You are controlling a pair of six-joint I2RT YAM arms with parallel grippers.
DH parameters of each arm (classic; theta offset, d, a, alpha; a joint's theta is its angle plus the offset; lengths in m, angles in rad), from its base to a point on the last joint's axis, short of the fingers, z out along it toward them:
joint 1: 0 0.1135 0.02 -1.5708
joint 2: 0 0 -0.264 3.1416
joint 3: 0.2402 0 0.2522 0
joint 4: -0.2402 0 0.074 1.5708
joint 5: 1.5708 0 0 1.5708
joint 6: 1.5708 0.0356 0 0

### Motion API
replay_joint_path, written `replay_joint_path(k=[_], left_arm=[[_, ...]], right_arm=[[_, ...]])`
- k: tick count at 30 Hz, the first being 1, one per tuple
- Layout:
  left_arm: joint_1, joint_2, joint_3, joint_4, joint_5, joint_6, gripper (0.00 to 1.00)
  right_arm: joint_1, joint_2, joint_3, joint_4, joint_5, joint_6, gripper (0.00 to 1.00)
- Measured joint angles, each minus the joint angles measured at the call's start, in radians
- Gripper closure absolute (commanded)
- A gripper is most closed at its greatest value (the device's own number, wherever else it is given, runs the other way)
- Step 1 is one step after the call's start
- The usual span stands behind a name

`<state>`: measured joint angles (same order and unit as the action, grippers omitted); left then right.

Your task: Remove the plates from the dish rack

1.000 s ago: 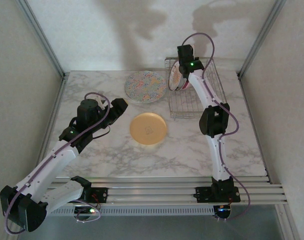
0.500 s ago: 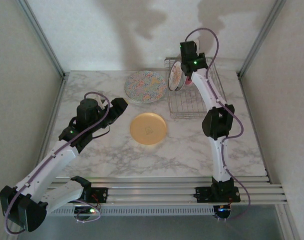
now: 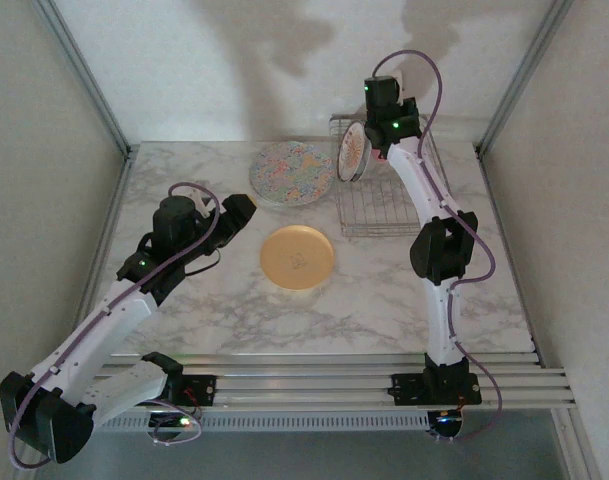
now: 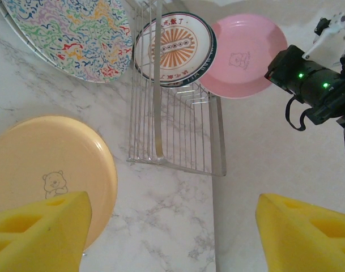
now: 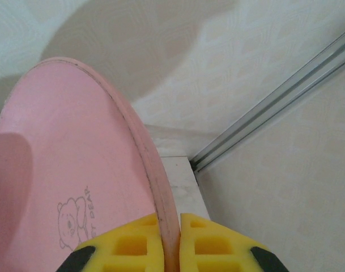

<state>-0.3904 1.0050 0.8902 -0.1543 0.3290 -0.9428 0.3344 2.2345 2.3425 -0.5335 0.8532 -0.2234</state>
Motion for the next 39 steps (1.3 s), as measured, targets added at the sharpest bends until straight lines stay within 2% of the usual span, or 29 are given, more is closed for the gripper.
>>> replay_joint_path(k=[11, 18, 23, 27, 33, 39], left_arm=[[0.0, -0.008, 0.0, 0.0, 0.003, -0.005, 0.24], [-0.003, 0.011, 0.037, 0.016, 0.027, -0.024, 0.24], [-0.045, 0.112, 0.109, 0.068, 0.044, -0.03, 0.24], [-0.118, 0.26, 0.219, 0.097, 0.055, -0.029, 0.22], [-0.219, 0.512, 0.449, 0.116, 0.077, -0.012, 0.2], [-0.286, 0.706, 0.658, 0.09, 0.088, 0.025, 0.21]], right_arm=[[-0.009, -0.07, -0.098, 0.025, 0.027, -0.055, 1.0], [-0.045, -0.246, -0.263, 0.047, 0.037, -0.054, 1.0], [-0.071, -0.414, -0.383, 0.021, 0.007, -0.012, 1.0], [-0.089, -0.576, -0.49, -0.035, -0.08, 0.062, 1.0], [-0.105, -0.802, -0.607, -0.154, -0.283, 0.198, 1.0], [-0.106, -0.943, -0.68, -0.24, -0.502, 0.341, 1.0]])
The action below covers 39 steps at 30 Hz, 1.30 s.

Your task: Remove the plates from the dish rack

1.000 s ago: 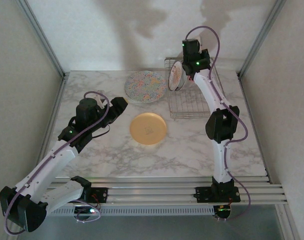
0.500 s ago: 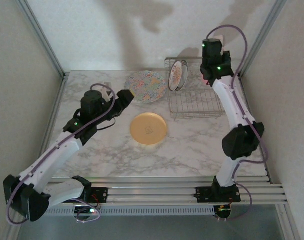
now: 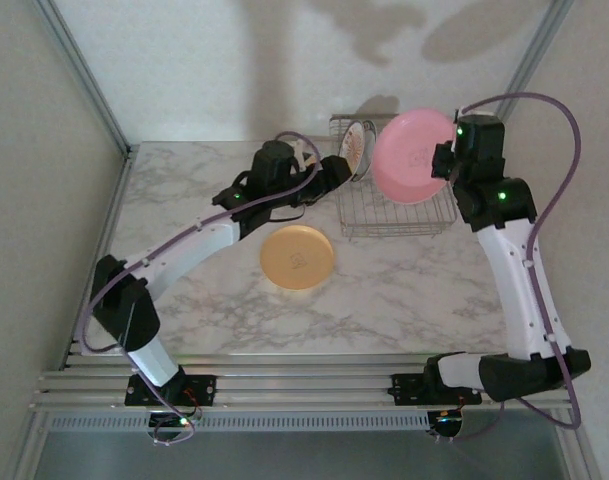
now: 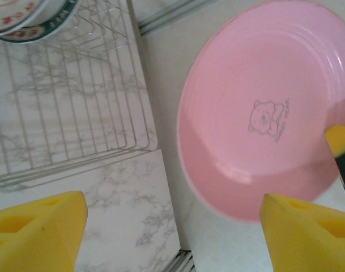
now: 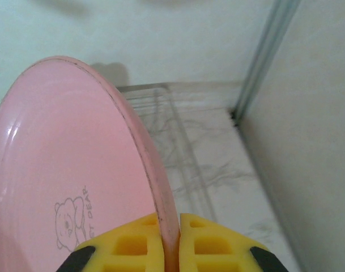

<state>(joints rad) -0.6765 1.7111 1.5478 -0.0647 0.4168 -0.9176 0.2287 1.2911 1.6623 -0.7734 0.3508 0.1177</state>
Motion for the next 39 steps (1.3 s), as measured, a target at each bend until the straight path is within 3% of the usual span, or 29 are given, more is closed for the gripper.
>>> replay_joint_path(k=[4, 7, 12, 14, 18, 20, 21, 24, 27, 32, 39], left_arm=[[-0.025, 0.069, 0.079, -0.042, 0.003, 0.025, 0.27], [-0.034, 0.093, 0.106, -0.073, 0.003, 0.042, 0.4], [-0.037, 0.096, 0.117, -0.097, 0.002, 0.064, 0.9], [-0.035, 0.092, 0.118, -0.106, 0.005, 0.076, 1.0], [-0.036, 0.082, 0.119, -0.143, -0.001, 0.097, 1.0], [-0.035, 0.068, 0.118, -0.163, -0.008, 0.101, 1.0], [-0.034, 0.057, 0.116, -0.173, -0.01, 0.104, 1.0], [-0.028, 0.015, 0.082, -0.187, -0.024, 0.104, 1.0], [-0.006, -0.05, 0.002, -0.206, -0.031, 0.103, 1.0], [0.067, -0.185, -0.19, -0.233, -0.04, 0.101, 1.0], [0.167, -0.396, -0.509, -0.266, -0.079, 0.076, 1.0]], right_arm=[[0.0, -0.047, -0.034, -0.037, -0.137, 0.084, 1.0], [0.0, -0.066, -0.046, -0.061, -0.224, 0.138, 1.0], [-0.004, -0.093, -0.077, -0.091, -0.277, 0.189, 1.0], [-0.016, -0.101, -0.093, -0.106, -0.27, 0.208, 1.0], [-0.023, -0.11, -0.11, -0.108, -0.296, 0.223, 0.98], [-0.024, -0.112, -0.111, -0.107, -0.322, 0.224, 0.6], [-0.025, -0.113, -0.111, -0.105, -0.357, 0.228, 0.46], [-0.013, -0.124, -0.111, -0.106, -0.461, 0.226, 0.23], [0.003, -0.152, -0.111, -0.106, -0.541, 0.224, 0.14], [0.035, -0.227, -0.119, -0.106, -0.626, 0.216, 0.08], [0.157, -0.343, -0.214, -0.122, -0.64, 0.172, 0.03]])
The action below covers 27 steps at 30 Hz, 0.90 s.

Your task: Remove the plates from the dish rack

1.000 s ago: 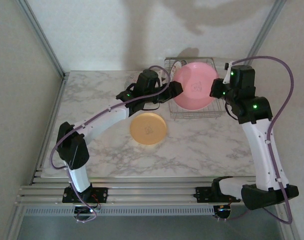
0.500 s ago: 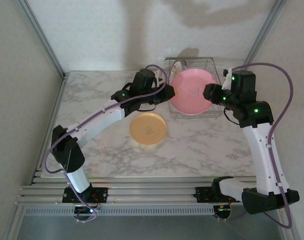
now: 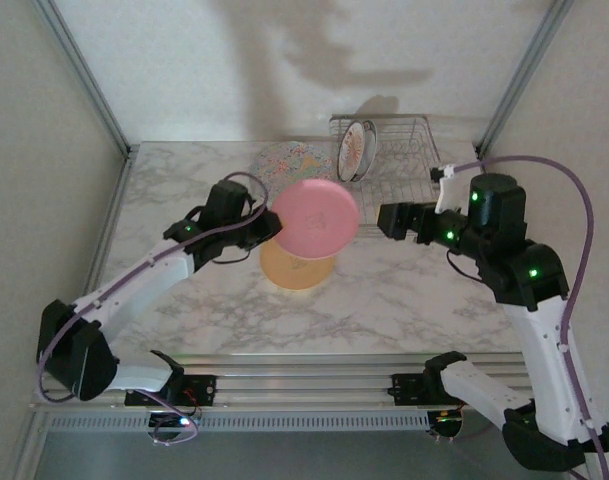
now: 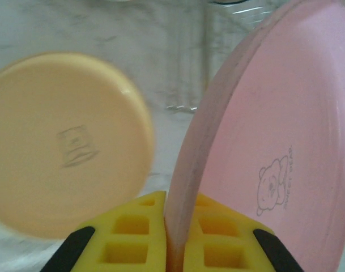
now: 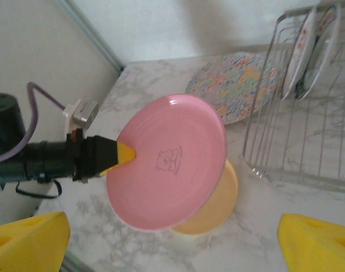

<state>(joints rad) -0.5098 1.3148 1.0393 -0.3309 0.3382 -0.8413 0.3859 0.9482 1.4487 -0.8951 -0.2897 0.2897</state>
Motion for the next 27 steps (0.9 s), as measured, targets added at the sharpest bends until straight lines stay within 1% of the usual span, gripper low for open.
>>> replay_joint_path(k=[4, 8, 11, 19, 22, 27], left_arm=[[0.029, -0.071, -0.162, 0.001, -0.027, -0.026, 1.0], [0.034, -0.074, -0.282, 0.021, -0.049, -0.053, 1.0], [0.034, -0.06, -0.325, 0.047, -0.056, -0.064, 1.0], [0.034, 0.058, -0.331, 0.165, -0.066, -0.072, 1.0], [0.034, 0.101, -0.323, 0.175, -0.075, -0.064, 1.0], [0.018, 0.169, -0.258, 0.17, -0.106, -0.033, 1.0]], right_arm=[[0.039, -0.06, -0.085, -0.023, 0.005, -0.019, 0.03], [0.065, -0.083, -0.14, -0.037, 0.005, -0.031, 0.03], [0.087, -0.078, -0.153, -0.037, 0.005, -0.037, 0.03], [0.116, -0.068, -0.177, -0.022, 0.009, -0.032, 0.03], [0.121, -0.067, -0.184, -0.015, 0.011, -0.026, 0.03], [0.123, -0.066, -0.189, -0.009, 0.021, -0.016, 0.03]])
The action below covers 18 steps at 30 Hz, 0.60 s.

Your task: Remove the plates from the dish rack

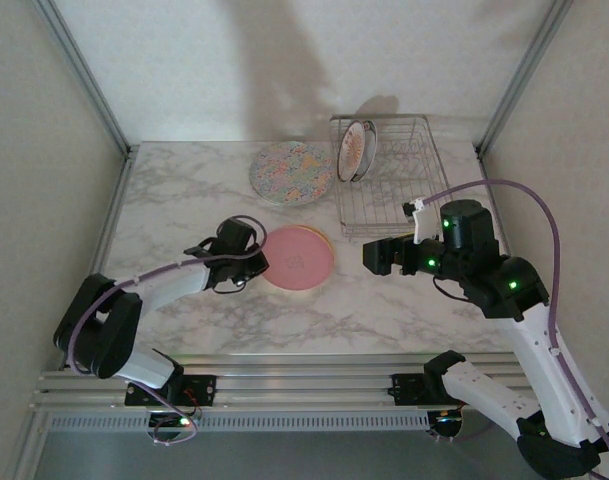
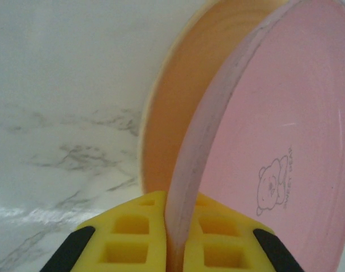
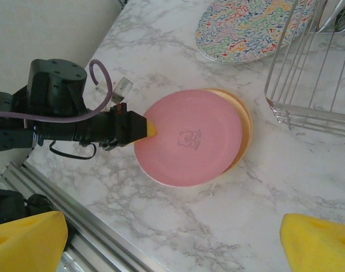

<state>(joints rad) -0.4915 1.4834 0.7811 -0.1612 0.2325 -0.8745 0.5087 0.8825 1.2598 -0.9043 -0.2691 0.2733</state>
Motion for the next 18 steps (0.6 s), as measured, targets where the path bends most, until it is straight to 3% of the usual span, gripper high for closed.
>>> replay_joint_path(k=[18], left_arm=[[-0.037, 0.09, 0.095, -0.019, -0.077, 0.038, 1.0]], right_arm=[[0.001, 0.017, -0.005, 0.011, 0.007, 0.004, 0.03]])
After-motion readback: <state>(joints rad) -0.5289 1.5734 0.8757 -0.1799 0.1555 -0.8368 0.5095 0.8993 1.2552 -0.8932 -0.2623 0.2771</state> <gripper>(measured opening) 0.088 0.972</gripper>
